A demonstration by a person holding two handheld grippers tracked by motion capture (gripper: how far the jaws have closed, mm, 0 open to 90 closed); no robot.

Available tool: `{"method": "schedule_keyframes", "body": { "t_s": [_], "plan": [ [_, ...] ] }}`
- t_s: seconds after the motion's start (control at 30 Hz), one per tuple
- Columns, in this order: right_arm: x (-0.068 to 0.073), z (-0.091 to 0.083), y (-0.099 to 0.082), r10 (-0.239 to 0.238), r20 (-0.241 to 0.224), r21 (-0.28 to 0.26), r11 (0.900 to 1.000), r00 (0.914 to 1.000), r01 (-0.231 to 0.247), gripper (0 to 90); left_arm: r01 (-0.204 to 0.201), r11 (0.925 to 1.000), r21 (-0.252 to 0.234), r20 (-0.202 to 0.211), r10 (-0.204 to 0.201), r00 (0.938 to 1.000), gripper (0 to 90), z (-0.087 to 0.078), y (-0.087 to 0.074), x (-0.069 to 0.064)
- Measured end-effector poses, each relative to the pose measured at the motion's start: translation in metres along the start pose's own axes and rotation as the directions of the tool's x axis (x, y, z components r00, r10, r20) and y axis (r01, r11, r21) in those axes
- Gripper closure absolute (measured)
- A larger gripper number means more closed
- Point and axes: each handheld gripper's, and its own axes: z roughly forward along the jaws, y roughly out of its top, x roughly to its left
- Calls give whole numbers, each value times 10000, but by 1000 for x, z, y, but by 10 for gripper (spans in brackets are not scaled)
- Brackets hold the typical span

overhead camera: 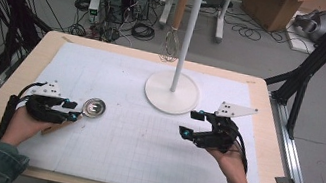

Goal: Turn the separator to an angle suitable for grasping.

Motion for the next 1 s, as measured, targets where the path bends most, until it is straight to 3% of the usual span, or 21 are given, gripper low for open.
{"method": "schedule_keyframes", "body": {
  "t_s": [0.3, 0.6, 1.0],
  "plan": [
    [0, 0, -7, -11, 5, 159, 9999, 10000, 11, 230, 227, 9982, 547, -100, -222, 9997, 557, 8, -5, 5],
    [-3, 1, -13, 59, -41, 137, 9999, 10000, -59, 230, 159, 9939, 1095, -497, -105, 9987, 577, 14, -6, 5],
    [-5, 0, -20, 38, 42, 174, 9998, 10000, -39, 230, 92, 9902, 1395, -416, -34, 9991, 638, 20, -7, 5]
  ]
}}
